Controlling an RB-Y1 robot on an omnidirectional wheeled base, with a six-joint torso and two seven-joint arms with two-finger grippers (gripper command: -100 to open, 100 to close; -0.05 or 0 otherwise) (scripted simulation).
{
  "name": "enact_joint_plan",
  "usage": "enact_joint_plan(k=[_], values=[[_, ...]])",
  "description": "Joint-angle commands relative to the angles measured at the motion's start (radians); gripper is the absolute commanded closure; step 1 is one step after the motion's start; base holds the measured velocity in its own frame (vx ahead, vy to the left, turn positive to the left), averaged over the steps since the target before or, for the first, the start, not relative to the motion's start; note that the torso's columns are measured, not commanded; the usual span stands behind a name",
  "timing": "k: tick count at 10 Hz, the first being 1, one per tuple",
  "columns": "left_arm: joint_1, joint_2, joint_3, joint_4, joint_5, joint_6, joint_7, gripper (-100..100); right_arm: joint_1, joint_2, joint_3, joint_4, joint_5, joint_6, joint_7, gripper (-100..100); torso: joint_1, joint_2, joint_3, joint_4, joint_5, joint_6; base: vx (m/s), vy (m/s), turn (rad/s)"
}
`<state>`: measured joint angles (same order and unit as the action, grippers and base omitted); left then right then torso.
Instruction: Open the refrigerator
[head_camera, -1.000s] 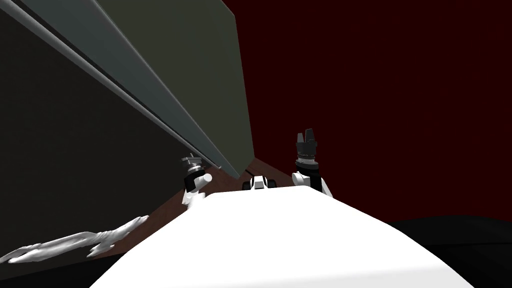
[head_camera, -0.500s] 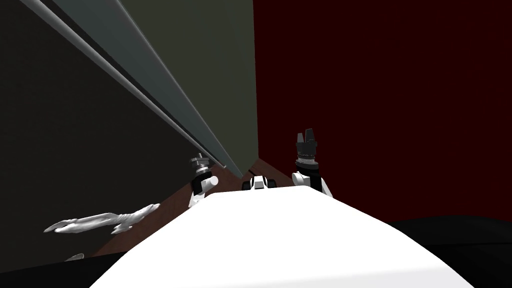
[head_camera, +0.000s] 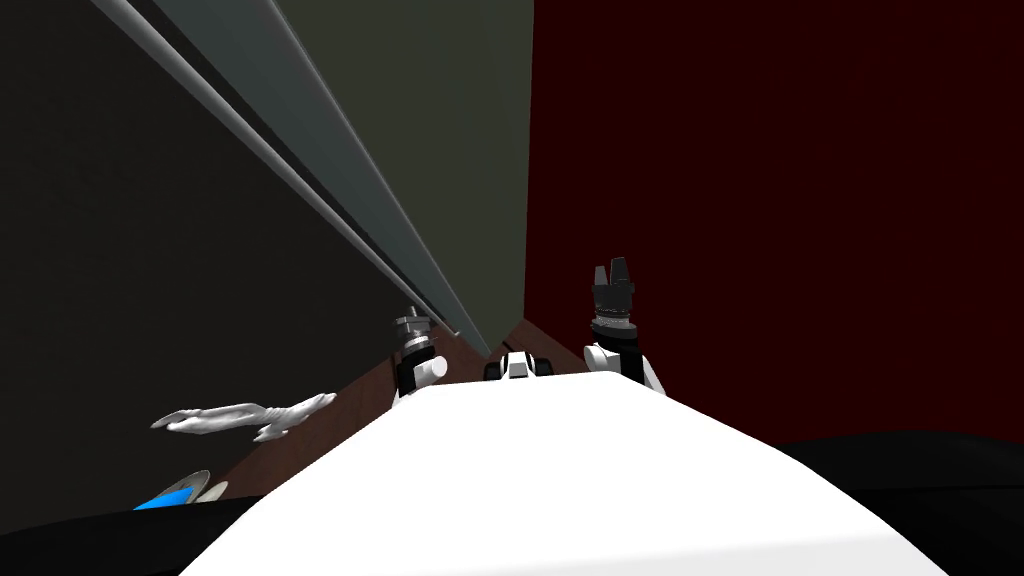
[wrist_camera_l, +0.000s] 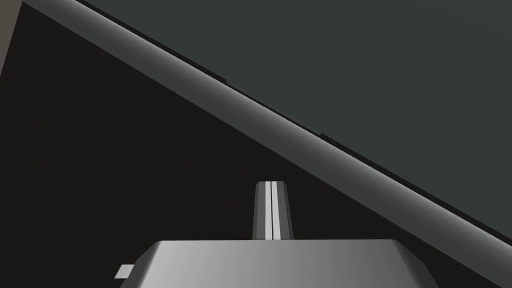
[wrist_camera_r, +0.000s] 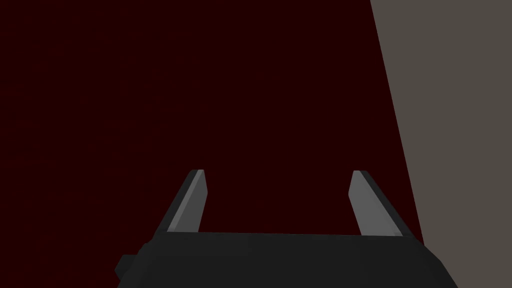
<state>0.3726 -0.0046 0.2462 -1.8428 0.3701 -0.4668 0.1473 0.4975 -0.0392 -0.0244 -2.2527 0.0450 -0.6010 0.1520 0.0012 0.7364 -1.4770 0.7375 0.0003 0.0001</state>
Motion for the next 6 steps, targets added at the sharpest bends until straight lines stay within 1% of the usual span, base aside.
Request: enact_joint_plan(k=[1,2,5,6], values=[[0.015,-0.005,-0.022,-0.007,-0.002,-0.01,0.0,100,0.0,0.0,0.0,0.0,0.0,0.0,0.0,0,-0.001,0.002,0.001,0.001,0.0,0.0,0.024,0.017,0.004],[0.015,0.025,-0.024,-0.007,-0.003,-0.011,0.0,-100,0.0,0.0,0.0,0.0,0.0,0.0,0.0,0,-0.003,0.004,0.003,0.001,-0.001,0.0,0.006,0.005,0.017],[0.016,0.088,-0.025,-0.008,-0.002,-0.006,0.0,-100,0.0,0.0,0.0,0.0,0.0,0.0,0.0,0,-0.001,-0.009,-0.004,-0.006,0.004,0.008,-0.012,0.001,0.01],[0.016,0.105,-0.025,-0.009,-0.001,-0.004,0.0,-100,0.0,0.0,0.0,0.0,0.0,0.0,0.0,0,-0.002,-0.011,-0.006,-0.006,0.003,0.006,-0.005,-0.011,-0.006]])
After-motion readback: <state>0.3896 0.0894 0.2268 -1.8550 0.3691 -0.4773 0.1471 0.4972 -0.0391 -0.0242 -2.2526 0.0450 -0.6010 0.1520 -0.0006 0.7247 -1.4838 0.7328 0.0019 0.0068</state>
